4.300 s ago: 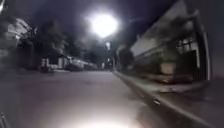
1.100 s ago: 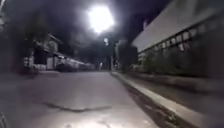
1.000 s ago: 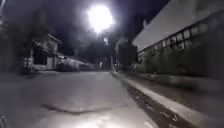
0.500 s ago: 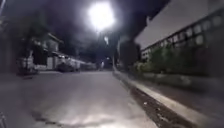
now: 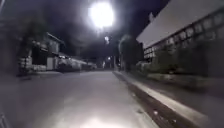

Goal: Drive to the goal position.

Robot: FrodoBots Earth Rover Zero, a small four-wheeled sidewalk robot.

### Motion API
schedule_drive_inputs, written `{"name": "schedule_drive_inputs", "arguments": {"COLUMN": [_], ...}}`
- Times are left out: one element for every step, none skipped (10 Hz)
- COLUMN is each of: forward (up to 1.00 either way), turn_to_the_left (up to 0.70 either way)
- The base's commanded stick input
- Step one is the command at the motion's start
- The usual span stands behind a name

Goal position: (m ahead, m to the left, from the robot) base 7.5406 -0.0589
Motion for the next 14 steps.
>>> {"name": "schedule_drive_inputs", "arguments": {"forward": [0.7, 0.7, 0.7, 0.7, 0.7, 0.7, 0.7, 0.7, 0.7, 0.7, 0.7, 0.7, 0.7, 0.7], "turn_to_the_left": [0.0, 0.0, 0.0, 0.0, 0.0, 0.0, 0.0, 0.0, 0.0, 0.0, 0.0, 0.0, 0.0, 0.0]}}
